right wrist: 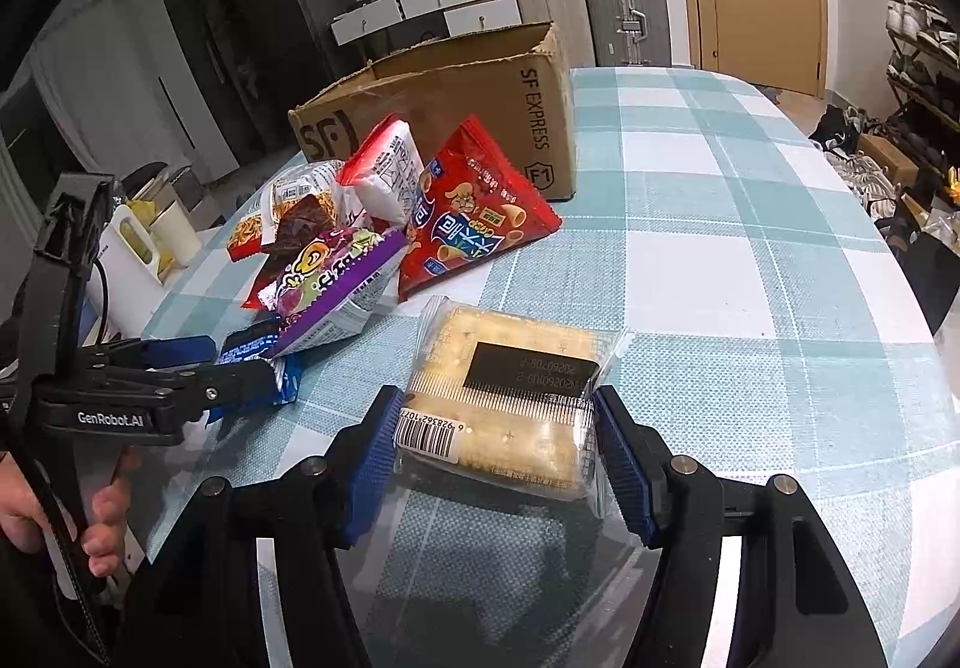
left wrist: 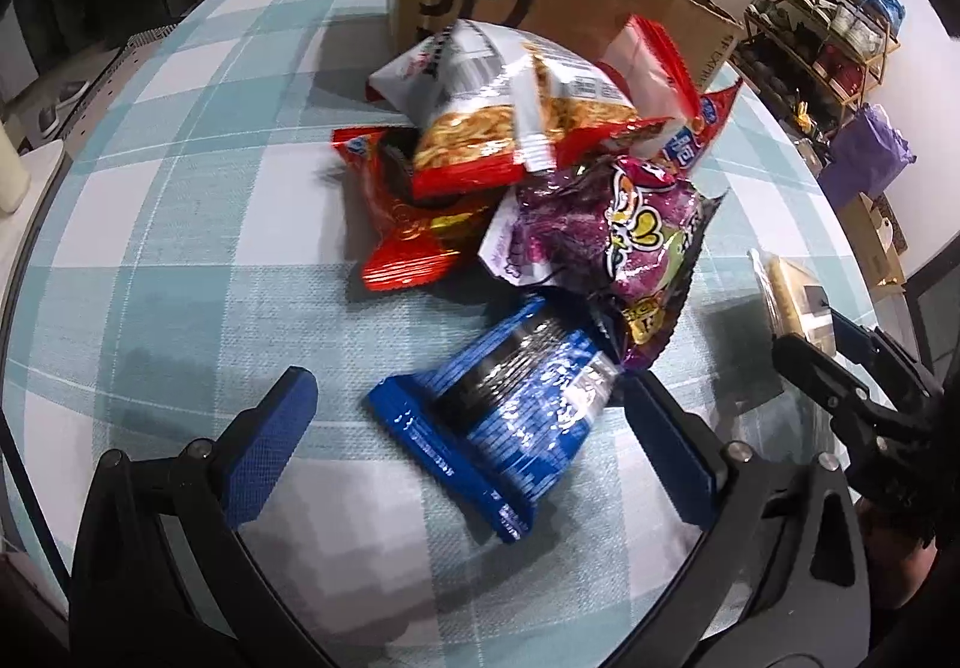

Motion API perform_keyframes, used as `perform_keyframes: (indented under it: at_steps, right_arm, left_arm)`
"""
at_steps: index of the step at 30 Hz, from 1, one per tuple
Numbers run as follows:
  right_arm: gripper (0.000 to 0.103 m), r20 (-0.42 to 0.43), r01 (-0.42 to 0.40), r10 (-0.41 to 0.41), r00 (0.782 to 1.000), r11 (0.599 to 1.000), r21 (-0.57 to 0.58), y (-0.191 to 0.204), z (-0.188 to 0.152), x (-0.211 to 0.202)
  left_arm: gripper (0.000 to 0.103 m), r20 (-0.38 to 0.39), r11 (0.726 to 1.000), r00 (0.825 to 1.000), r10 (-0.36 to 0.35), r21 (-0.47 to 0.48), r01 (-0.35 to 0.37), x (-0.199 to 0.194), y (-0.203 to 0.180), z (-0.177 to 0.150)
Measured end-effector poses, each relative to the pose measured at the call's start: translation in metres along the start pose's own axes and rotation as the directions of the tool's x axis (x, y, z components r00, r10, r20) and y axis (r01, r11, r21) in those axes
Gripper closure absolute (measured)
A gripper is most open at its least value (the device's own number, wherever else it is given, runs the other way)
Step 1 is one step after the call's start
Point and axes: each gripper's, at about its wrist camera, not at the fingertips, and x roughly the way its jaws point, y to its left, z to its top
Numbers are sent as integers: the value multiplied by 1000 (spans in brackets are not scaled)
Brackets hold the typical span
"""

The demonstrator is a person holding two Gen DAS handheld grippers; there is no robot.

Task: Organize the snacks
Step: 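Grasp the blue biscuit packet with the left gripper while the right gripper holds the cracker tray, then carry the blue packet and cracker tray over the box with both grippers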

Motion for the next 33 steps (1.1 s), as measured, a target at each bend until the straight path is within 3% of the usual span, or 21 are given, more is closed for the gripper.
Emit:
perform_keyframes:
  at_steps: [7,11,16,18,21,26,33]
  right_arm:
    - [39,14,-6,6,1000,1000,2,-3,-1,-5]
    - [39,13,-9,9,1000,1000,10,-6,-3,-5]
    - [39,10,-14,14,1000,1000,20,-8,-4,-5]
    - [39,13,-12,12,1000,1000,19,-8,-4,-6]
    - [39,18,-10,10,1000,1000,20,-8,-5,-7]
    - [39,20,-12,12,1000,1000,17,-4,-4,-10]
    - [39,29,-6,6,1000,1000,2,4,-2,-16]
  left_arm:
    - [2,-11,1000,1000,-4,23,4,7,-10,0]
    - [9,5,999,1000,0,53,-1,5,-17,-3]
    - [26,8,995,1000,-24,98,23,2,-27,-7]
    - [44,14,992,999,-43,122,41,0,-32,-10]
    - [61,12,985,995,-97,144,94,-4,-36,-13]
    - [64,11,976,988,-157,154,153,-7,-33,-17]
    - [64,22,975,985,-170,152,164,-14,-29,-26]
